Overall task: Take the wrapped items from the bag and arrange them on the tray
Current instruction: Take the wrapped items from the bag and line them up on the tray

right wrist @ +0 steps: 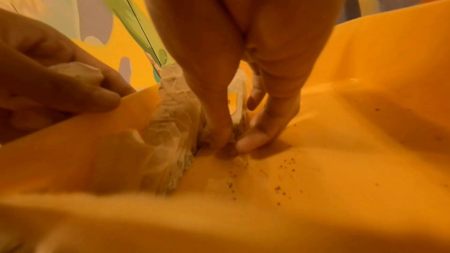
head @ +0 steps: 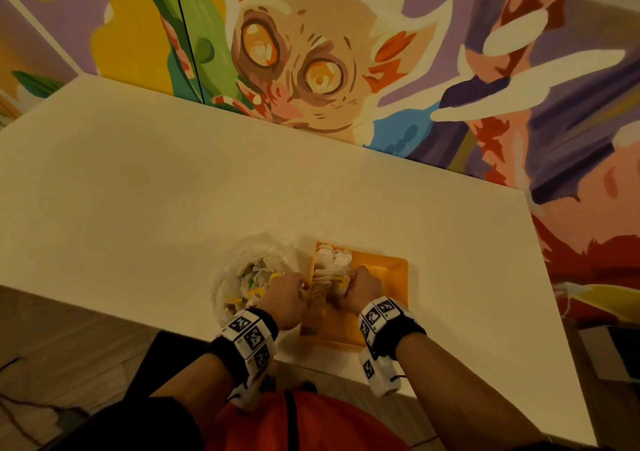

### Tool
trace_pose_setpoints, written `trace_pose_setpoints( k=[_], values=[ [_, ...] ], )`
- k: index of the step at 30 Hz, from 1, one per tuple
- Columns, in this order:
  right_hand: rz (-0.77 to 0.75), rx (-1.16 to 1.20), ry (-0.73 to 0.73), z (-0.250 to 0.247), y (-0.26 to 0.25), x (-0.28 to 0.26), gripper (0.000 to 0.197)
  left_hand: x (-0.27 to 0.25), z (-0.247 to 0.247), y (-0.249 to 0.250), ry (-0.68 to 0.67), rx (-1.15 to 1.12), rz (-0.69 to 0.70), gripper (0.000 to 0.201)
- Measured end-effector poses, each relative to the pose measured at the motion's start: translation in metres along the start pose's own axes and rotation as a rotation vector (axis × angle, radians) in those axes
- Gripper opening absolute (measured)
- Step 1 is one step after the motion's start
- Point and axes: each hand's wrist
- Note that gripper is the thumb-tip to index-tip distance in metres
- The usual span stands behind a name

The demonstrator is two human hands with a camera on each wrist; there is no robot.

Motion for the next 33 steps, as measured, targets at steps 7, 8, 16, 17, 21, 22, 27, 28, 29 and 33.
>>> trace_pose_setpoints(
  k=[7,8,16,17,21,22,27,28,29,33],
  values=[
    [-0.051,-0.301,-0.069,0.007,-0.003,0.017,0.027,0.002,0.001,0.001,0.05,0.008,0.015,0.032],
    [-0.035,-0.295,-0.079,0.004,-0.006,0.013,0.02,0.002,0.001,0.002,0.056,0.013,0.016,0.033],
    [-0.042,-0.361,-0.099,-0.011,-0.017,0.002,0.029,0.002,-0.002,0.004,0.059,0.024,0.018,0.035],
    [-0.027,-0.354,-0.104,-0.01,-0.016,0.006,0.021,0.002,-0.003,0.005,0.061,0.028,0.021,0.035],
    [-0.03,-0.377,-0.076,-0.014,-0.023,0.003,0.03,0.001,-0.006,0.006,0.057,0.024,0.023,0.036],
    [-0.04,-0.378,-0.059,-0.014,-0.025,0.001,0.025,0.001,-0.006,0.006,0.05,0.019,0.019,0.036],
    [-0.045,-0.34,-0.024,0.008,-0.015,0.035,0.037,0.002,-0.007,0.004,0.034,-0.031,-0.008,0.035],
    [-0.054,-0.326,-0.022,0.012,-0.01,0.044,0.041,0.002,-0.007,0.004,0.033,-0.034,-0.009,0.035],
    [-0.045,-0.317,-0.018,0.013,-0.009,0.048,0.039,0.003,-0.007,0.004,0.033,-0.034,-0.01,0.035],
    [-0.05,-0.29,0.015,-0.001,-0.021,0.028,0.021,0.003,-0.008,0.005,0.025,-0.028,-0.008,0.033]
  ],
)
Point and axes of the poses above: each hand's wrist, its own x-axis towards the middle knuckle, its own z-axis out of the palm, y = z × x, and after that the axes turned 10 degrees about x, right-handed
